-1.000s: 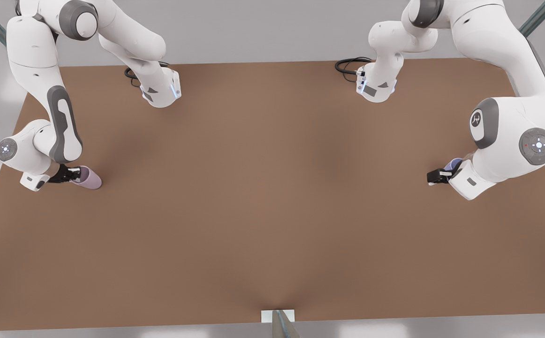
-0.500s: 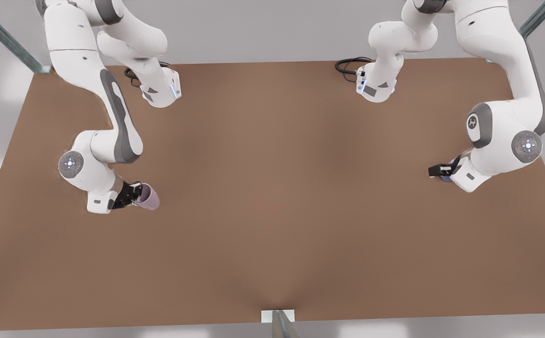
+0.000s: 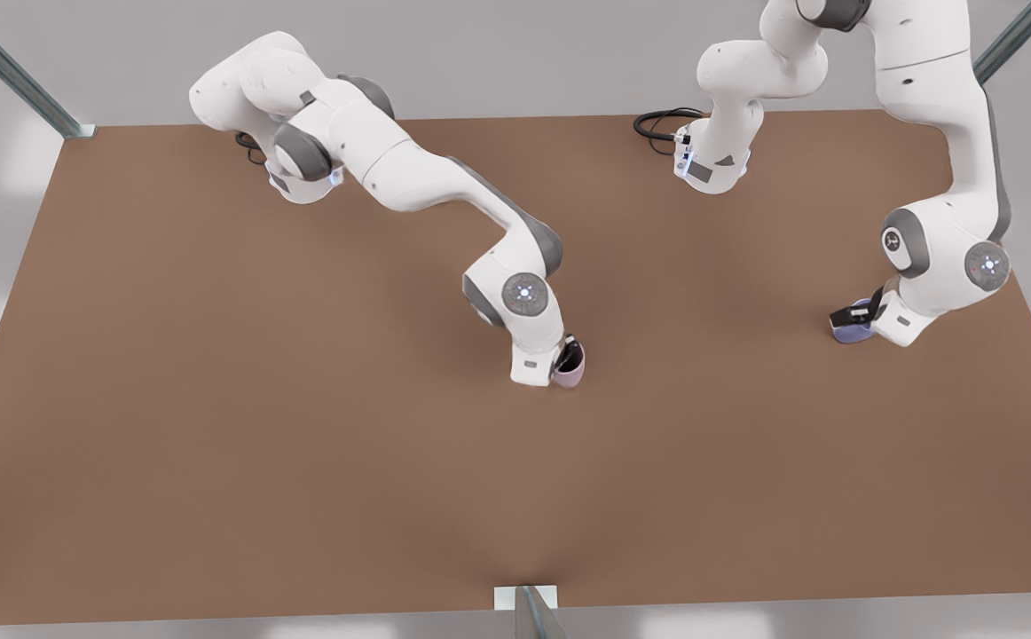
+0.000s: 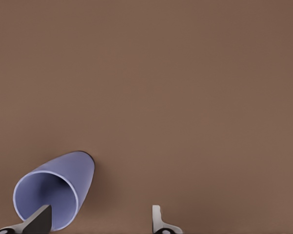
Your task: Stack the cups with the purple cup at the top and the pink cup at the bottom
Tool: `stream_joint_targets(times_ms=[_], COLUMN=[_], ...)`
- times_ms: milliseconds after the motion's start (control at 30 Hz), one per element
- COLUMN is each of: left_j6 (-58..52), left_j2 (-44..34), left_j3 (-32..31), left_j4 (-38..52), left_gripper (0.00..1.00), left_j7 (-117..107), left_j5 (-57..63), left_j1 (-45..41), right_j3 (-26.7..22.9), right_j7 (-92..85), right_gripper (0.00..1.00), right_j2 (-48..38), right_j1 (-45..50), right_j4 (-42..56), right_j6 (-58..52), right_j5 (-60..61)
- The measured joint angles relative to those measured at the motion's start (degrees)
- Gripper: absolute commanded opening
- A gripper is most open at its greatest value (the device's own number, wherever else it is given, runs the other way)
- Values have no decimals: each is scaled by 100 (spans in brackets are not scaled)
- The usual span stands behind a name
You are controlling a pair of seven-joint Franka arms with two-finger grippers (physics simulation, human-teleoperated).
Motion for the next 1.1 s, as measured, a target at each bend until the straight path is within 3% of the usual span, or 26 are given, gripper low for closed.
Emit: stream_joint_targets(times_ms=[333,400,433,467,900,967,1067,1100], left_j6=[857,981,1032,1079,1354,1365,1376,1379], left_j2=[94,145,174,208,577,615,681,698], left_j3=[251,273,285,296,318,318,318,318], left_j4=[-504,-548,-556,-564,-616,-615,-615,-615], left_gripper=[100,100,100,100,100,89,61,59], left_j7=[690,803,856,905,1352,1396,1450,1467], left_j5=[14,14,15,15,15,4,-11,-14], left_j1=[-15,-22,-18,-15,59,83,122,125], right_j3=[-100,-104,-104,-109,-308,-308,-330,-336], right_j7=[2212,2533,2688,2840,4078,4197,4351,4397], right_gripper=[21,53,66,72,73,73,73,74], right_j2=[155,164,168,163,25,-9,-174,-313], right_j1=[210,211,211,212,298,299,299,299], right_j4=[-89,-93,-103,-138,-373,-385,-491,-564], right_j6=[-243,-256,-254,-252,-158,-153,-150,-155], right_j5=[-12,-28,-45,-69,4,12,83,123])
